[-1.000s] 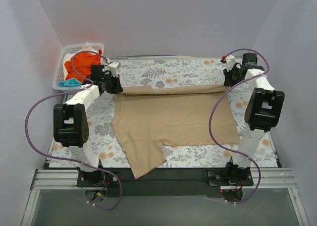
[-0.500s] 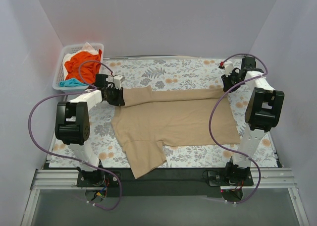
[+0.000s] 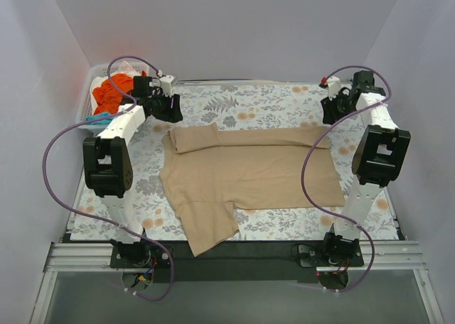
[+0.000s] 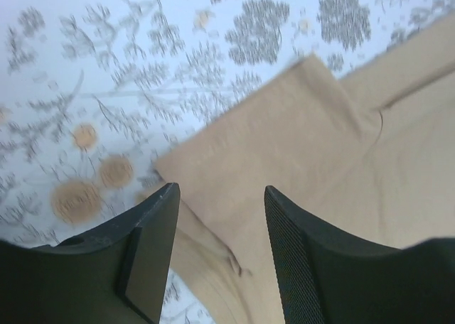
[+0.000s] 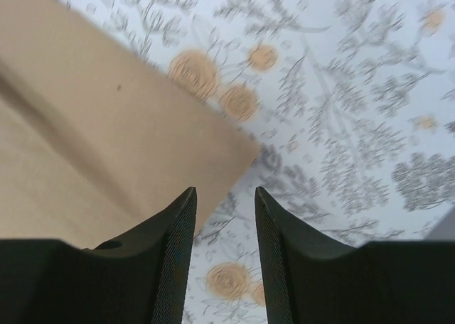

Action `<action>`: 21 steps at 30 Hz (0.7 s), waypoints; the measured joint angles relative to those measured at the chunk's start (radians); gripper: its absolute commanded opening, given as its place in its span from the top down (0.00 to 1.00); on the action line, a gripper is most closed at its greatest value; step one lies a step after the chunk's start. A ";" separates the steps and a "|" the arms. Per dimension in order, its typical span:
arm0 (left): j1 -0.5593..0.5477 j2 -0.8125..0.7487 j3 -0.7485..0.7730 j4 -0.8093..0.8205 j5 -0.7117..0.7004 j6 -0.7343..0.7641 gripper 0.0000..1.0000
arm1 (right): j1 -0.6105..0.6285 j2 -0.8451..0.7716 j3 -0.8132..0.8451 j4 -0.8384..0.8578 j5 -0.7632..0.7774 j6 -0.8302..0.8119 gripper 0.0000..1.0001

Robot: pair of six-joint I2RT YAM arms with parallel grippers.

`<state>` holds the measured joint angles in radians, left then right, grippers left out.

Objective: Fold and stack the t-shirts
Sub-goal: Fold the tshirt

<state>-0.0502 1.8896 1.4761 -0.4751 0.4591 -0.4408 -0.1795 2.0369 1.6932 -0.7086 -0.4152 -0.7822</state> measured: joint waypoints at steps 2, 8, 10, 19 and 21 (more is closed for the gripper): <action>0.000 0.055 0.079 0.012 -0.003 -0.020 0.51 | -0.002 0.030 0.080 -0.001 -0.011 0.026 0.62; 0.000 0.191 0.162 0.006 -0.005 -0.077 0.49 | 0.005 0.114 0.166 -0.010 -0.022 0.087 0.62; -0.002 0.225 0.167 0.003 -0.008 -0.091 0.47 | 0.007 0.140 0.162 -0.027 -0.019 0.094 0.61; -0.023 0.296 0.248 -0.026 -0.042 -0.110 0.49 | 0.019 0.173 0.146 -0.063 -0.018 0.103 0.60; -0.026 0.300 0.251 -0.029 -0.050 -0.111 0.49 | 0.023 0.173 0.146 -0.064 -0.019 0.104 0.60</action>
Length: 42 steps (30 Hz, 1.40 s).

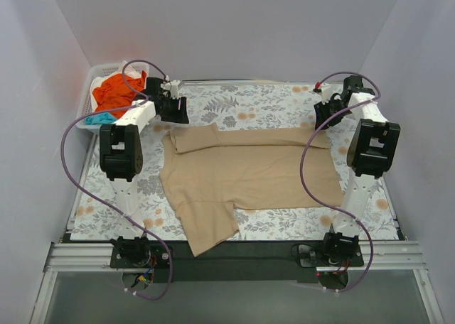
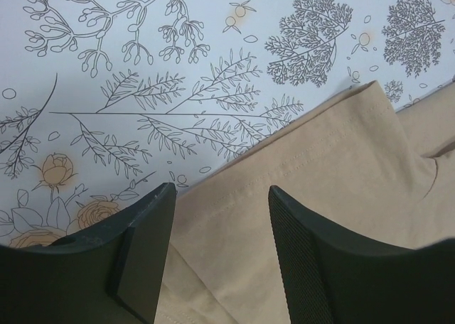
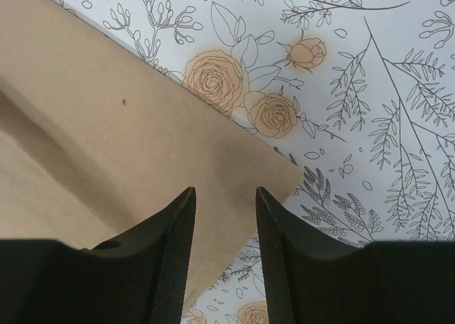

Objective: Fold and stack the t-shirts
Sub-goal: Fold the tshirt

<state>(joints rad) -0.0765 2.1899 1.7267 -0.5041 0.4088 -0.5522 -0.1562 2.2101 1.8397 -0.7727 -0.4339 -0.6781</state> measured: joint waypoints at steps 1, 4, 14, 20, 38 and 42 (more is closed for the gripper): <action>-0.001 0.000 0.000 -0.002 -0.004 0.000 0.49 | 0.001 0.000 0.000 -0.002 0.000 0.000 0.60; -0.008 0.005 0.000 -0.005 -0.015 -0.002 0.49 | 0.002 0.000 0.000 -0.005 0.000 0.002 0.60; -0.019 0.055 0.004 0.000 -0.114 -0.006 0.49 | 0.002 0.000 0.000 -0.014 -0.008 0.003 0.59; -0.021 0.060 0.011 -0.002 -0.140 -0.005 0.63 | 0.002 0.000 0.000 -0.014 -0.011 0.002 0.59; -0.023 0.059 0.042 -0.095 -0.097 -0.020 1.00 | 0.002 0.000 0.000 -0.015 -0.011 0.002 0.60; -0.023 0.035 0.038 -0.101 -0.056 -0.013 1.00 | 0.002 0.000 0.000 -0.016 -0.010 0.002 0.60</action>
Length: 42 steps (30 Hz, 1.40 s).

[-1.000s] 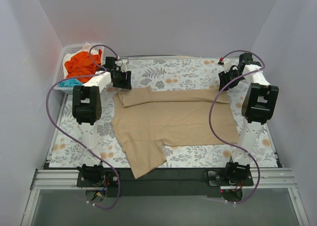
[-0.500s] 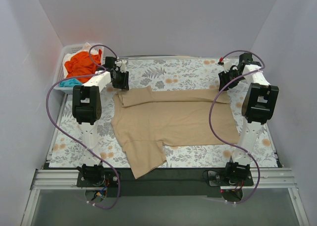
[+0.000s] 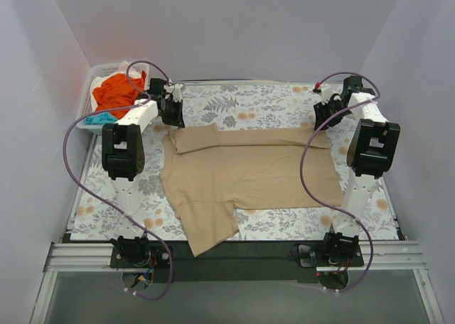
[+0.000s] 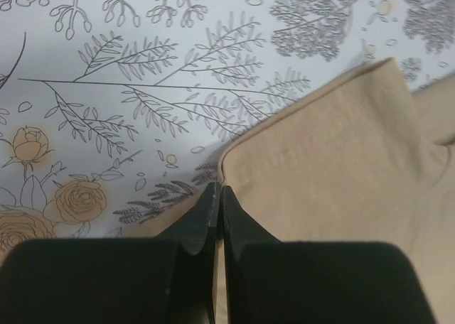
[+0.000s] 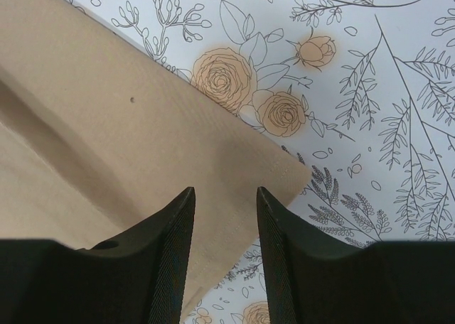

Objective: Fold and stack the t-shirts
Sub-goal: Fold the tshirt

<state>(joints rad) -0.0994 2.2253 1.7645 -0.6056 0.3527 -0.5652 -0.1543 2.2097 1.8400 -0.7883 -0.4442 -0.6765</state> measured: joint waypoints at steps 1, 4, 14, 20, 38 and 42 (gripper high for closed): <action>0.000 -0.018 -0.008 -0.001 0.013 0.005 1.00 | 0.000 0.000 0.000 -0.001 0.000 0.000 0.60; 0.000 -0.109 -0.071 -0.005 0.064 0.029 1.00 | 0.000 -0.002 0.000 -0.004 0.000 -0.001 0.60; -0.003 -0.421 -0.343 -0.070 0.227 0.200 1.00 | 0.000 -0.019 0.000 -0.023 0.003 -0.008 0.61; -0.035 -0.436 -0.512 -0.127 0.273 0.326 0.94 | 0.000 -0.025 -0.002 -0.026 0.008 -0.016 0.61; -0.151 -0.508 -0.539 -0.127 0.253 0.483 0.43 | 0.000 -0.058 -0.039 -0.040 0.023 -0.054 0.59; -0.151 -0.414 -0.426 -0.042 0.237 0.405 0.40 | 0.000 -0.071 -0.066 -0.046 0.025 -0.064 0.60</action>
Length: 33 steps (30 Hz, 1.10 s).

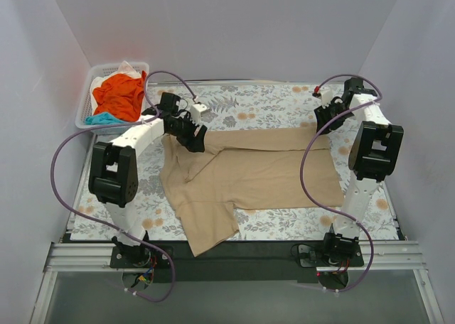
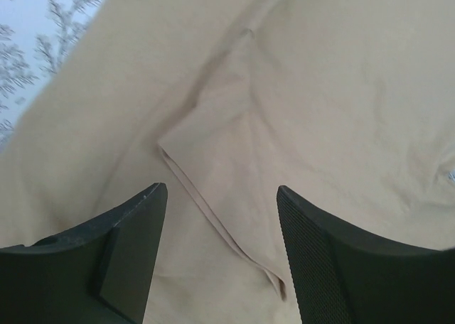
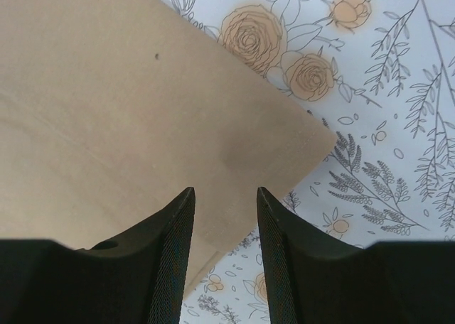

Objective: Fold and stack the t-shirts
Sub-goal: Fold the tshirt

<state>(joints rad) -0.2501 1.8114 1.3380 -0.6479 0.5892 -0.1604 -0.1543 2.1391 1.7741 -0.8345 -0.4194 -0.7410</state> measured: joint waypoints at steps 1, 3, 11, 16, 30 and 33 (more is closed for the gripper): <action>0.000 0.030 0.025 0.015 -0.003 -0.013 0.39 | 0.000 -0.003 -0.006 -0.002 0.002 -0.002 0.59; -0.002 0.089 0.066 0.043 -0.013 -0.032 0.39 | 0.000 -0.008 -0.018 -0.005 0.005 -0.008 0.60; -0.016 0.209 0.115 0.066 -0.036 -0.049 0.54 | -0.001 -0.015 -0.025 -0.008 0.010 -0.024 0.59; -0.037 0.216 0.117 0.048 -0.022 -0.034 0.90 | -0.002 -0.015 -0.025 -0.009 0.013 -0.026 0.60; -0.156 0.167 0.027 -0.059 0.011 0.021 0.89 | -0.009 -0.015 -0.025 -0.016 0.021 -0.034 0.62; -0.180 0.164 -0.004 -0.072 0.014 0.026 0.78 | -0.009 -0.015 -0.025 -0.023 0.021 -0.038 0.62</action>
<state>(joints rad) -0.4301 1.9759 1.3342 -0.7204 0.6037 -0.1349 -0.1635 2.1239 1.7489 -0.8577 -0.3985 -0.7788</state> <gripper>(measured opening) 0.162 0.386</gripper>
